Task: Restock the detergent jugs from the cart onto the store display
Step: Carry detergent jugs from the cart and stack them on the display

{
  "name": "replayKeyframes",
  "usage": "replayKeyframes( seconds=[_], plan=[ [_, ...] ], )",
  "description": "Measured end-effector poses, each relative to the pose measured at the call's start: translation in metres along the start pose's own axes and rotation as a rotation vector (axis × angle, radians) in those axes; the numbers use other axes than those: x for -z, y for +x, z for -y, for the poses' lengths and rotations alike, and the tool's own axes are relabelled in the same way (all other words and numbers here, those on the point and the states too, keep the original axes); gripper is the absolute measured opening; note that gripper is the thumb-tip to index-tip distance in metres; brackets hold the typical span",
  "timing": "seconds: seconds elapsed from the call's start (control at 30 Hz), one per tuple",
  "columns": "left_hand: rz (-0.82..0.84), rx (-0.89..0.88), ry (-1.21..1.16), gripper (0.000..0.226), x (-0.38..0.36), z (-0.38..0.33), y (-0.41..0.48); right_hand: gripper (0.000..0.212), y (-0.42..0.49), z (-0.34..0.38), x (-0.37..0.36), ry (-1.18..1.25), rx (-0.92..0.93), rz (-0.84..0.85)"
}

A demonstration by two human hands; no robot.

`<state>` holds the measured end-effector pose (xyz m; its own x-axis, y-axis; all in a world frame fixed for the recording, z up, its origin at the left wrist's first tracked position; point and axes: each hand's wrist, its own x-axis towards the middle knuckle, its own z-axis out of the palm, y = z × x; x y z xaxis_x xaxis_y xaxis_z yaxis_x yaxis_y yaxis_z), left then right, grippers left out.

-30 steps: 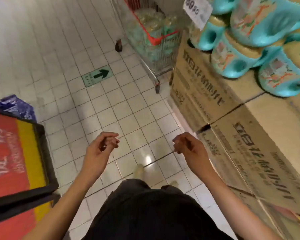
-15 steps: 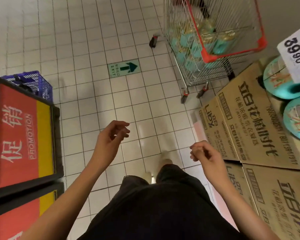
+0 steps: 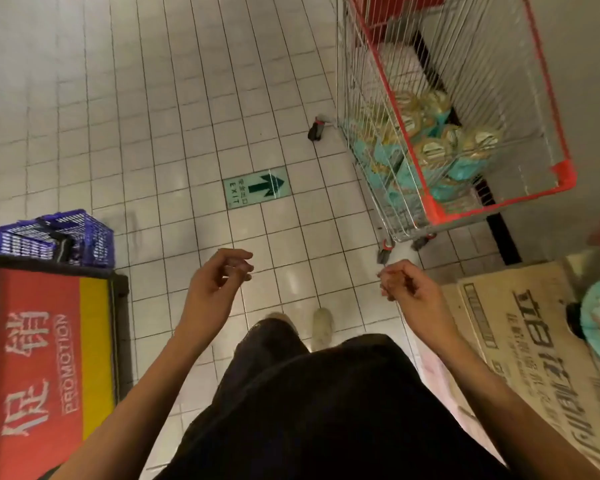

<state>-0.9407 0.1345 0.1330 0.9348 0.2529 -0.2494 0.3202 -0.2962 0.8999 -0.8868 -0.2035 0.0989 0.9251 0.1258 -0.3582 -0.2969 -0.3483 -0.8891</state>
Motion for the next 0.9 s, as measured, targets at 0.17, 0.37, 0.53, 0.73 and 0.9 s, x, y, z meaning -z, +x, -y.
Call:
replayKeyframes(
  seconds=[0.17, 0.37, 0.53, 0.73, 0.9],
  plan=[
    [-0.024, 0.052, 0.039, 0.023, 0.027, -0.015, 0.085, 0.016, 0.108, 0.059, -0.005, 0.022, 0.051, 0.021],
    [0.007, 0.047, 0.074, 0.022, 0.057, -0.036, 0.223, 0.006, 0.222, 0.116, -0.012, 0.020, 0.048, -0.055],
    [0.177, -0.009, 0.177, 0.020, 0.059, -0.079, 0.345, 0.006, 0.285, 0.152, -0.018, 0.090, -0.033, -0.197],
    [0.467, -0.181, 0.326, 0.016, 0.013, -0.147, 0.466, 0.009, 0.328, 0.158, -0.005, 0.182, -0.107, -0.407],
    [0.658, -0.300, 0.372, 0.018, -0.067, -0.195, 0.543, 0.012, 0.367, 0.140, 0.023, 0.303, -0.209, -0.549]
  ],
)
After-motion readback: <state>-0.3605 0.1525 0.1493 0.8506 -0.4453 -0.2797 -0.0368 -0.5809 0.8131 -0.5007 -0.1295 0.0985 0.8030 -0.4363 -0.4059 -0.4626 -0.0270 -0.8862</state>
